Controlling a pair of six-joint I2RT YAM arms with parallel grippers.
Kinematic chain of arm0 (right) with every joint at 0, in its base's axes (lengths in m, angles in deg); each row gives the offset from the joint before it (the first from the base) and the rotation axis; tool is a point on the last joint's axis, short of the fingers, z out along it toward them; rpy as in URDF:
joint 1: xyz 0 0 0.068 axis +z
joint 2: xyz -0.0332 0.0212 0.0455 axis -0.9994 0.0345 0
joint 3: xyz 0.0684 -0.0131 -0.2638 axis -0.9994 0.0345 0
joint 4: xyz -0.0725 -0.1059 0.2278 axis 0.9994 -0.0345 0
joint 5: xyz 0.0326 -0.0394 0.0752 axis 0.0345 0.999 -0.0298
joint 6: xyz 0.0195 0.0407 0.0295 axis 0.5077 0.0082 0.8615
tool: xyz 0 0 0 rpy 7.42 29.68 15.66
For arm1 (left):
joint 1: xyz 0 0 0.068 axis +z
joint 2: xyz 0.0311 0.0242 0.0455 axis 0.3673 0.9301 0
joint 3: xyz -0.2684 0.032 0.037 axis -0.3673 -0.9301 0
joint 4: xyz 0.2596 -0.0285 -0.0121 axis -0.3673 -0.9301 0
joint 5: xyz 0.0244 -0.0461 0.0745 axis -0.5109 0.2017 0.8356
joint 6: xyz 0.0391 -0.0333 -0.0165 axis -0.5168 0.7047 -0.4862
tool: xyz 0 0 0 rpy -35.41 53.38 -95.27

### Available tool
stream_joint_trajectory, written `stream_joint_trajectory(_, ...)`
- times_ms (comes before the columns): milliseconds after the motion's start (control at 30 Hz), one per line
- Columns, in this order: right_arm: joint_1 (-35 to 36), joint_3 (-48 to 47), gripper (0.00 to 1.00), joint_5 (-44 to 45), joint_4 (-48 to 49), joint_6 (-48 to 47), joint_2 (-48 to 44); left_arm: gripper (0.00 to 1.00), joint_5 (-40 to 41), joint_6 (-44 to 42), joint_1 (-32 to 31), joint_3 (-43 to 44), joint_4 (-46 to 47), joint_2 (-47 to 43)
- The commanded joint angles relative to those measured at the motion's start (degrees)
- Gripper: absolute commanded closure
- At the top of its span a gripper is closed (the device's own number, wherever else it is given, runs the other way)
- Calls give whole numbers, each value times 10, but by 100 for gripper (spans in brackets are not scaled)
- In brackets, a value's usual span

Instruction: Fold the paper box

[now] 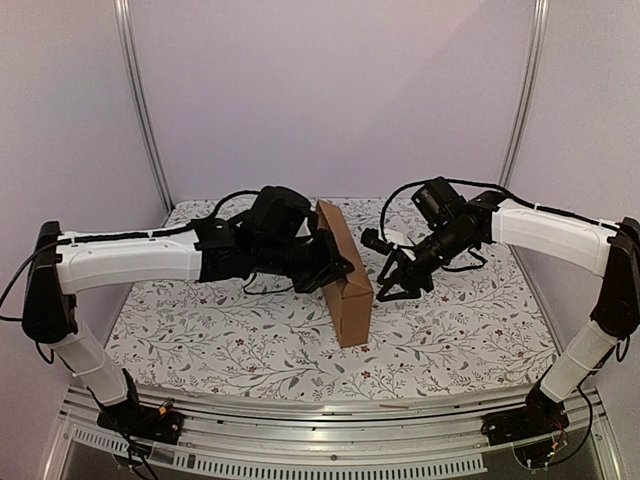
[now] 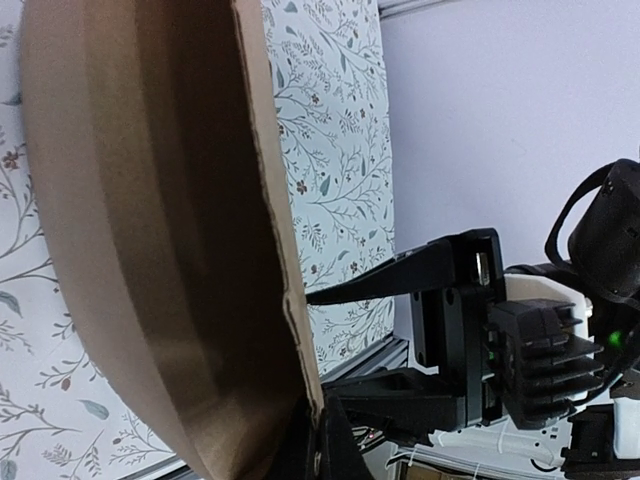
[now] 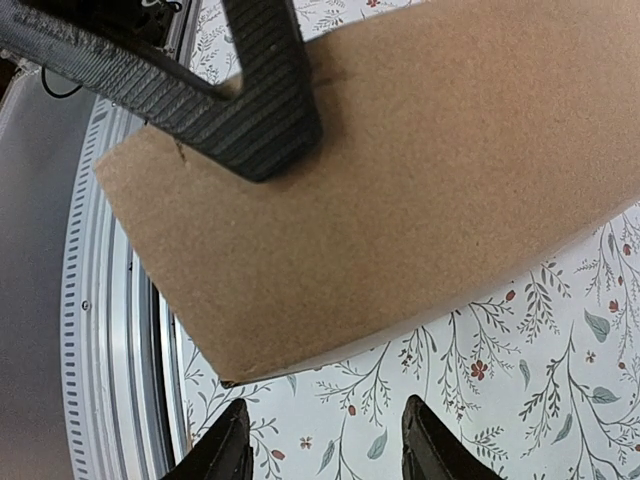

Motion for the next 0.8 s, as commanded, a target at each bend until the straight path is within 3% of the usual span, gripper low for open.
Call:
stream_joint_trajectory(0,0,4,50,-11,0,6,-4,100,-8,-11,8,-34,-26,7)
stream_joint_trajectory(767,-2,-21,50,-6,-12,16,-21,100,-53,-31,55,-123,50,47)
